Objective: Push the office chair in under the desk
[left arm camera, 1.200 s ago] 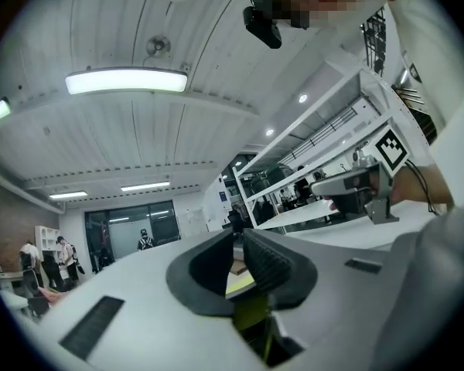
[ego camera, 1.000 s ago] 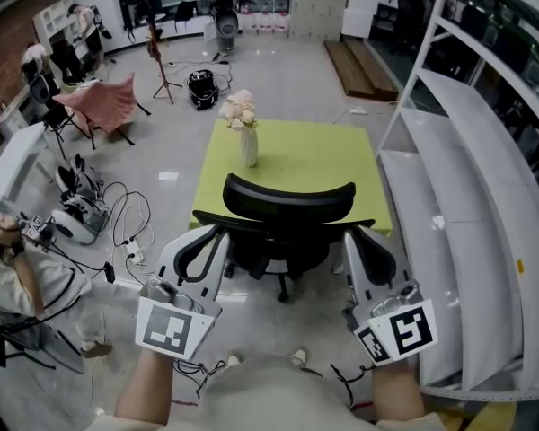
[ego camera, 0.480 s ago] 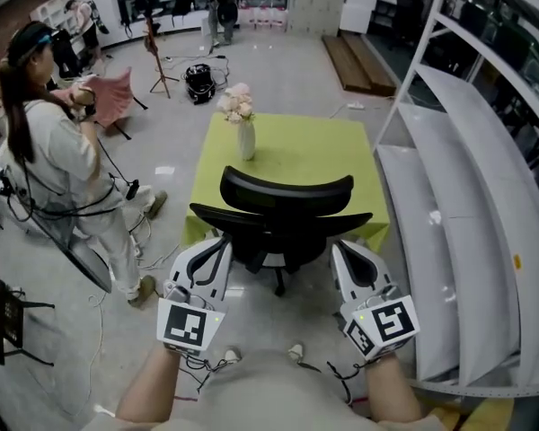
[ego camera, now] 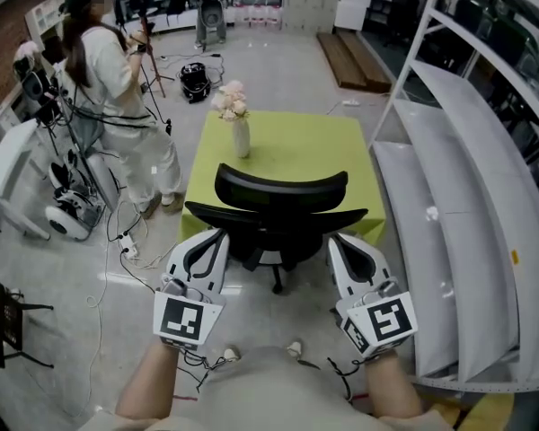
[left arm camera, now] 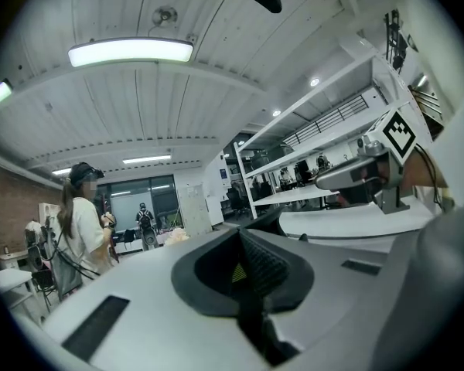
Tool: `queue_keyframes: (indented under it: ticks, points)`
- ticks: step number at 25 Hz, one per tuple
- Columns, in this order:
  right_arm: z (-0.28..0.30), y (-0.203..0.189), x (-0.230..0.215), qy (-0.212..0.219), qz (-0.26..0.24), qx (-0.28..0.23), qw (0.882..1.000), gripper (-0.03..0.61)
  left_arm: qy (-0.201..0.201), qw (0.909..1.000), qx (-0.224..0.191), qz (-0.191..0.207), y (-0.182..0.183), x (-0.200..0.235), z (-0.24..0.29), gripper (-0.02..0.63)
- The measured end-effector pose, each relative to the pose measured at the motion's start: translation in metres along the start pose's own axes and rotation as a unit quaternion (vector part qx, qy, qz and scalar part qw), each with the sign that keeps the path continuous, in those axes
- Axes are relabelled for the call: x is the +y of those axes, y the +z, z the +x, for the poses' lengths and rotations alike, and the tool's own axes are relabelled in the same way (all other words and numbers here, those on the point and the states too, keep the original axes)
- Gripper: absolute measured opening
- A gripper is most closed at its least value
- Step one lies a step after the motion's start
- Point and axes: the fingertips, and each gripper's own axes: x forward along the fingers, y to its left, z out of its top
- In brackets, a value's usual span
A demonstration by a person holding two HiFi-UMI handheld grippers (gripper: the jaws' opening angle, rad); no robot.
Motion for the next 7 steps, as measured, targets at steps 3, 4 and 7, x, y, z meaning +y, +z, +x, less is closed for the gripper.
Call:
queue_keyframes:
  ticks: [3, 4, 7]
  points:
    - [-0.0021, 0.0000, -0.0030, 0.000, -0.002, -0.001, 1.000, 0.006, 0.000, 1.0000, 0.000, -0.005, -0.0004, -0.0018, 0.0008, 0.008]
    - [-0.0029, 0.0002, -0.0042, -0.001, -0.002, -0.001, 1.000, 0.006, 0.001, 1.0000, 0.001, -0.004, -0.0001, -0.0024, 0.0010, 0.008]
    - [-0.0046, 0.0014, -0.0074, -0.001, -0.002, -0.002, 1.000, 0.006, 0.001, 1.0000, 0.002, 0.002, 0.0015, -0.0035, 0.0019, 0.008]
